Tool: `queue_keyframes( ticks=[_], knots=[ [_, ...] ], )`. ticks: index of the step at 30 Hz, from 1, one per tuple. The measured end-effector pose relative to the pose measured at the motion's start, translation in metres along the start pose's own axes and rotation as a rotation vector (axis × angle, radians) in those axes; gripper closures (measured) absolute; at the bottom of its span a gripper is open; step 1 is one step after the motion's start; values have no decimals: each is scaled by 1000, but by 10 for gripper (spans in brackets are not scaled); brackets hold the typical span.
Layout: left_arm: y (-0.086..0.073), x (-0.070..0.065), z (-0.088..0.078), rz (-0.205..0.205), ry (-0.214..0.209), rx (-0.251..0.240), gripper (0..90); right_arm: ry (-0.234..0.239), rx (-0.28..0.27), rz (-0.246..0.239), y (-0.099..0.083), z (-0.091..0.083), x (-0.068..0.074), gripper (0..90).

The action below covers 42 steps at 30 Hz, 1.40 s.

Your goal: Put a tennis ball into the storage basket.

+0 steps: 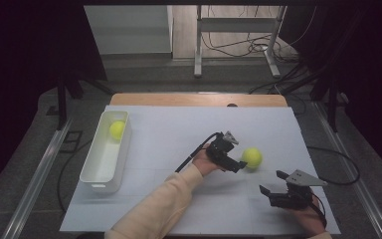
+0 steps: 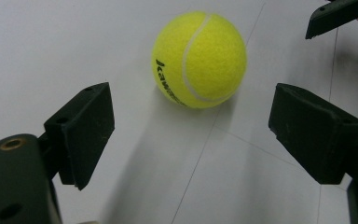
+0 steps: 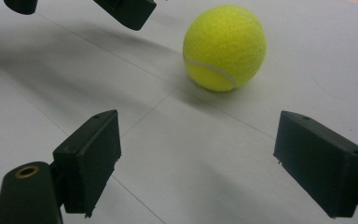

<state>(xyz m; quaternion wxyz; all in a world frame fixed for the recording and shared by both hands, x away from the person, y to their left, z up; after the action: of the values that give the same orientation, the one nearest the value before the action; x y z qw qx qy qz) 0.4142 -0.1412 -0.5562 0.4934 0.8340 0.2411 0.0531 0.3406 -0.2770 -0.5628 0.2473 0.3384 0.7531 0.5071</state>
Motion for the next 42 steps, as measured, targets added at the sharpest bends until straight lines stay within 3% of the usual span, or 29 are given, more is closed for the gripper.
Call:
queue_keyframes(
  ticks=[42],
  knots=[
    [-9,-1,14,-8,-7,33,151,8,15,-11,-2,1,1,154]
  ],
)
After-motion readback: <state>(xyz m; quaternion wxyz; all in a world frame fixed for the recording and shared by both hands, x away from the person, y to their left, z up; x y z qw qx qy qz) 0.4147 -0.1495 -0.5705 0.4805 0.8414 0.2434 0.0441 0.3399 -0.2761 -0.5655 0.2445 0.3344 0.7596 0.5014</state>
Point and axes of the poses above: each handheld gripper's, and its own axes: z roughly forward along the jaws, y roughly out of its top, x roughly to its left, the point moved 10 cm from there along z, roughly forward along the jaws, and after that the axes turned 11 degrees about -x, right-handed, at the moved point
